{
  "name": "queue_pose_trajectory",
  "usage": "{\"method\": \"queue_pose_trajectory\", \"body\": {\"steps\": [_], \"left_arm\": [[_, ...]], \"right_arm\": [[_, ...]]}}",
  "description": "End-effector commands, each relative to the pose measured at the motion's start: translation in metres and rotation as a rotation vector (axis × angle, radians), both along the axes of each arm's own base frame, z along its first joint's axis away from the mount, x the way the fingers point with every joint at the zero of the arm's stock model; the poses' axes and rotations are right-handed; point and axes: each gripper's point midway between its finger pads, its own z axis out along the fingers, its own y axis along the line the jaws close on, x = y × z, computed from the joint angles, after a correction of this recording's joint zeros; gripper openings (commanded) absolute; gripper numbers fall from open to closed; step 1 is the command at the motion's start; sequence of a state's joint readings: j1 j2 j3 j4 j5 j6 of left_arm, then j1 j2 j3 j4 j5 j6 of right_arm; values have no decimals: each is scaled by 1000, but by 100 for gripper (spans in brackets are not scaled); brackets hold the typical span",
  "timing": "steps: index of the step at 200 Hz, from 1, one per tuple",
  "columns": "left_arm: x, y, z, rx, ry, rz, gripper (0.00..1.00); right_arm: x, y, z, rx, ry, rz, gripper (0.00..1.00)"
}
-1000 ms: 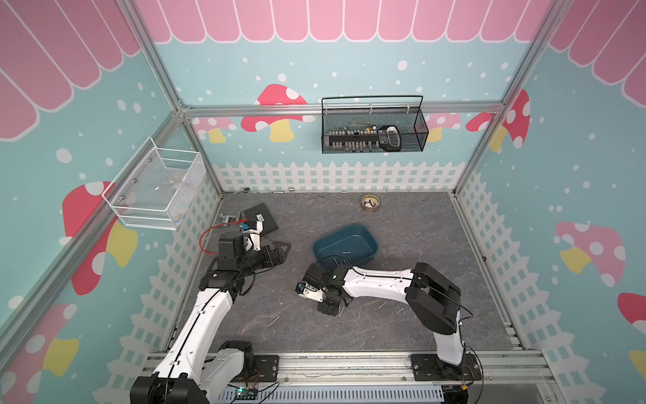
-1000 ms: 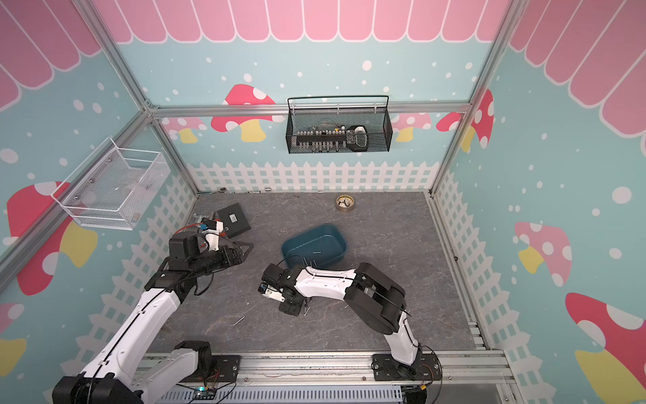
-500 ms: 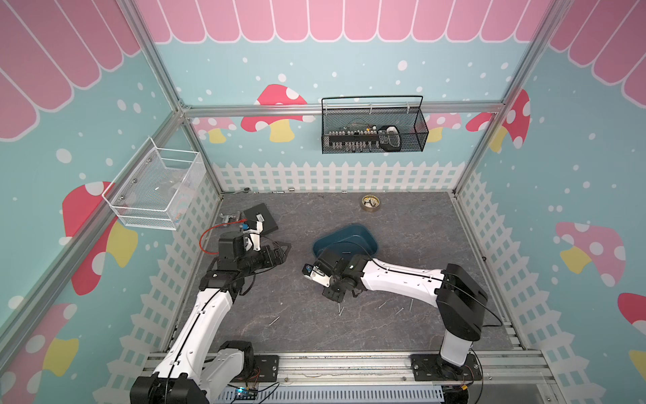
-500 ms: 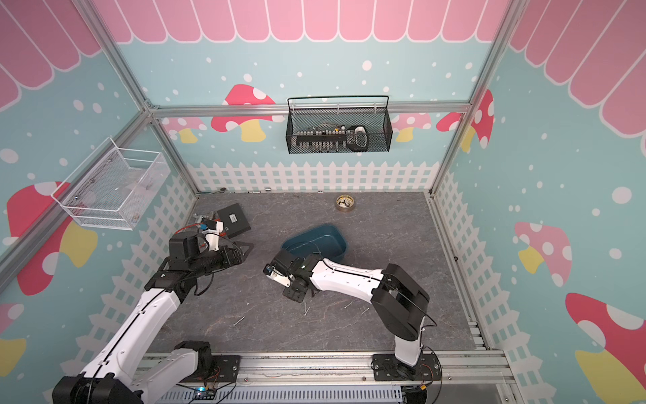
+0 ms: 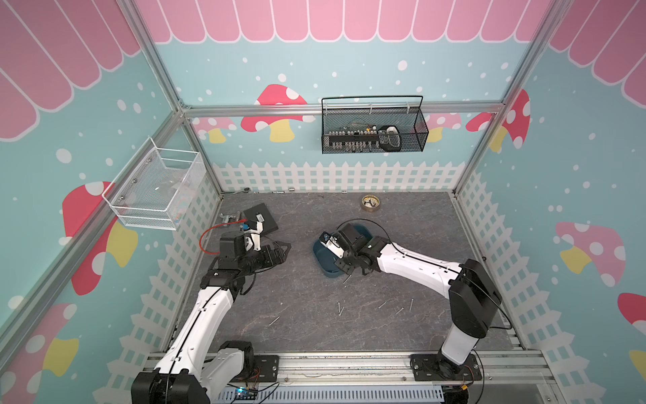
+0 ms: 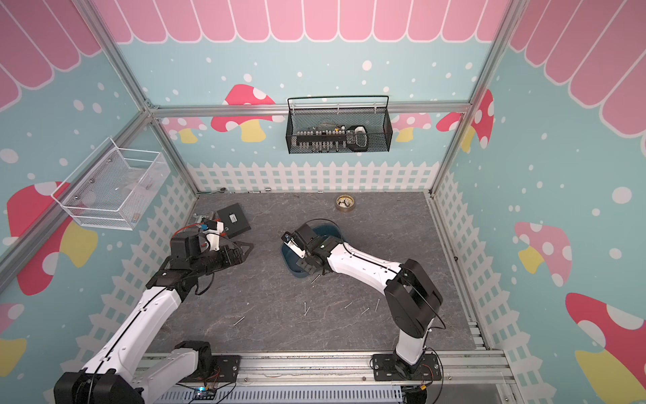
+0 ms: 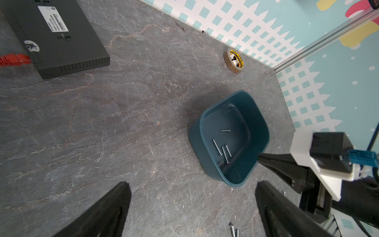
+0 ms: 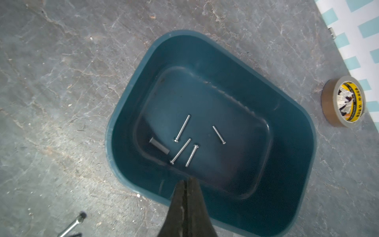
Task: Put the screws on the desktop into the storage box
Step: Place the screw in the storage box.
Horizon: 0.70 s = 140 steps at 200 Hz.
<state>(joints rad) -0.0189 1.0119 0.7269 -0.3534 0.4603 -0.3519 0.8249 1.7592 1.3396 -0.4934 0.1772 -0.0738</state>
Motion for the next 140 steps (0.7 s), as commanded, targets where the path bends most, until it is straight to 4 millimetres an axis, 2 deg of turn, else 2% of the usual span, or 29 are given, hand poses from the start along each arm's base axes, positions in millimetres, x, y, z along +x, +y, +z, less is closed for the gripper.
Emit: {"method": "queue_pose_trajectory", "body": {"steps": [1,18,38,54,89,115,140], "left_arm": [[3,5,3,3,-13,27,99],[2,4,7,-7,-12,31,99],[2,3,17,-14,-2,34,99],[1,0,22,-3,4,36,99],[-5,-13,19,72,68,28,99],[-16,-27,13,130,138,14,98],[-31,-32,3,177,236,2,98]], "right_arm": [[17,7,11,30,-46,-12,5],[21,7,16,52,-54,-17,8],[21,5,25,80,-63,-16,16],[16,1,34,117,-65,-9,22],[-2,-10,49,199,-60,10,39],[-21,-21,57,265,-44,12,58],[-42,-28,63,349,-10,12,88]]}}
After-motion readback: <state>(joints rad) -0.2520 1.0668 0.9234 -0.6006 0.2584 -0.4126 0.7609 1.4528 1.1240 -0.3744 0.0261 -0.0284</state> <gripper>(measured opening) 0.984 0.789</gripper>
